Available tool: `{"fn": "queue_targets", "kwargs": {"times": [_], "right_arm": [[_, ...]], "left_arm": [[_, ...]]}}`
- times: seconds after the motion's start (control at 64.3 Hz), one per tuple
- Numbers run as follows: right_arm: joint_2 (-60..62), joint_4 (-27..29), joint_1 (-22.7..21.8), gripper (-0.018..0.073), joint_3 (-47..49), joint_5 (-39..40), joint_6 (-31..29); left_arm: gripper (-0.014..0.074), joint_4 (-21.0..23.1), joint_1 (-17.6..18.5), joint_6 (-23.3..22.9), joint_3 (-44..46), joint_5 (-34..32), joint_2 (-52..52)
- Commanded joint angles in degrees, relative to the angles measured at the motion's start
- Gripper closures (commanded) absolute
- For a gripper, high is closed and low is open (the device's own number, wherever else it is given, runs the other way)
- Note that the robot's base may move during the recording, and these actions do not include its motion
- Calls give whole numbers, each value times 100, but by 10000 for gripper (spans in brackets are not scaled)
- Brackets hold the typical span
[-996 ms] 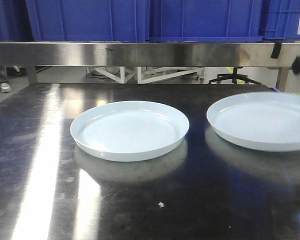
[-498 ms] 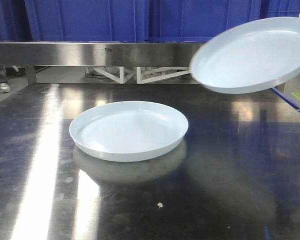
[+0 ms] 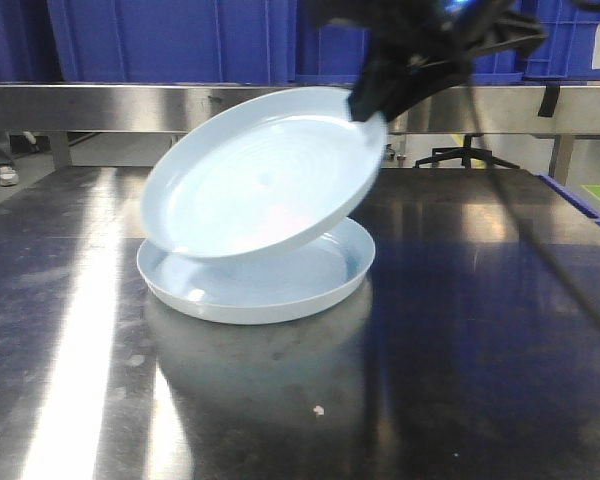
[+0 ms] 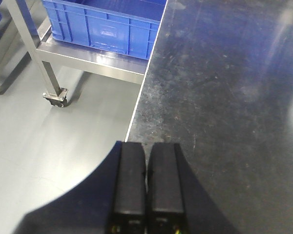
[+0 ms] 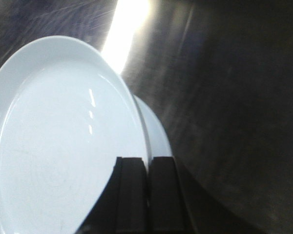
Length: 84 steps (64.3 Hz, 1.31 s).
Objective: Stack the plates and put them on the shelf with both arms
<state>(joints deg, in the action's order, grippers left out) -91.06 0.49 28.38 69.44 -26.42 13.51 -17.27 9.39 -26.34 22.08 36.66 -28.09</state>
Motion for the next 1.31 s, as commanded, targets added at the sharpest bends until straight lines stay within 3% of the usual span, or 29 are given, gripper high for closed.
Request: {"fn": "queue_targets", "kwargs": {"times": [0.0, 0.109, 0.249, 0.342, 0.871, 0.965, 1.089, 1.151, 1.291], "right_arm": [[-18, 1, 108, 503, 361, 293, -33], [-285, 1, 134, 459, 426, 169, -33], [-502, -4, 134, 205, 426, -126, -33], [-612, -4, 134, 127, 426, -242, -33], [-1191, 0, 134, 144, 426, -276, -33], [-1197, 0, 140, 253, 426, -261, -33], [-1178, 0, 140, 529, 426, -216, -33], [-1148, -49, 140, 487, 426, -119, -33], [-899, -211, 133, 508, 426, 82, -33]], "left_arm": [[499, -71, -22, -51, 146, -333, -10], [499, -71, -22, -51, 146, -333, -10], [499, -71, -22, -51, 146, -333, -10], [499, -71, -22, -51, 146, -333, -10], [499, -71, -22, -51, 146, -333, -10], [499, -71, -22, -51, 146, -333, -10], [499, -71, -22, -51, 146, -333, -10], [499, -71, -22, -51, 146, -333, -10], [499, -71, -22, -51, 146, -333, -10]]}}
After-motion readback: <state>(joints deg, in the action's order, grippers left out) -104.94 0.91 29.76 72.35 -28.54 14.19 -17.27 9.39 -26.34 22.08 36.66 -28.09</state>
